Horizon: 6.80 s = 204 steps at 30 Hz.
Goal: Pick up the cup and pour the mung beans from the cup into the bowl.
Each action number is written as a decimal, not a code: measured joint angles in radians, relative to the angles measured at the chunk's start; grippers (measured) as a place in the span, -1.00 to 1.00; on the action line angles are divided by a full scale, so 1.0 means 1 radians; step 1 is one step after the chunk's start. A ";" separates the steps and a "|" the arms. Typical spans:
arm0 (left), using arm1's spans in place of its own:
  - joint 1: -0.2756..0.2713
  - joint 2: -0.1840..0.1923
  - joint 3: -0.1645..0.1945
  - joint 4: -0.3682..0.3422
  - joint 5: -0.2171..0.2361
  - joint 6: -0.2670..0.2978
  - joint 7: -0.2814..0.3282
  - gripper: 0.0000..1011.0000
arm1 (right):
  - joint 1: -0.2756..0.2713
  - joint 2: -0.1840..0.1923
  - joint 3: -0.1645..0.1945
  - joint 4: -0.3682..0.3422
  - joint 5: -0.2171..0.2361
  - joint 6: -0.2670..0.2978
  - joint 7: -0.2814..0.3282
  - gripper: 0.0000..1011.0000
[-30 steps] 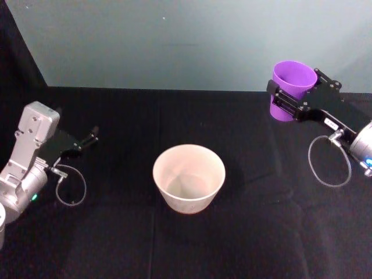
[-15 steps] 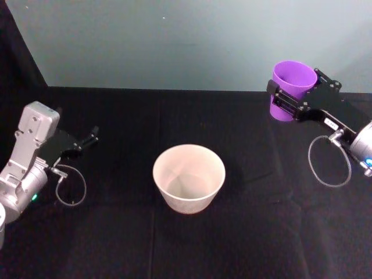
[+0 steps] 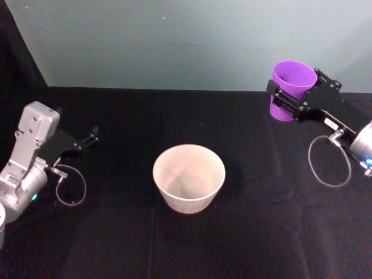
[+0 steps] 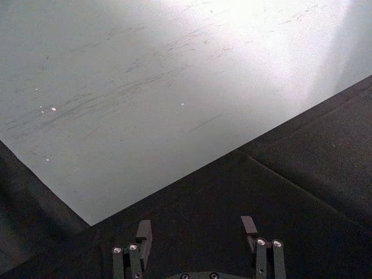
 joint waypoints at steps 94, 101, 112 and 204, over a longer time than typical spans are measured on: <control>0.000 0.000 0.000 0.000 0.000 0.000 0.000 0.98 | 0.273 -0.047 -0.366 0.296 -0.878 -0.287 -0.138 0.48; 0.000 0.000 0.000 0.000 0.000 0.000 0.000 0.98 | 0.277 -0.024 -0.402 0.264 -1.060 -0.287 -0.193 0.48; 0.000 0.000 0.000 0.000 0.000 0.000 0.000 0.98 | 0.280 -0.002 -0.439 0.229 -1.224 -0.277 -0.238 0.48; 0.000 0.000 0.000 0.000 0.000 0.000 0.000 0.98 | 0.313 0.098 -0.693 0.129 -1.867 -0.057 -0.471 0.48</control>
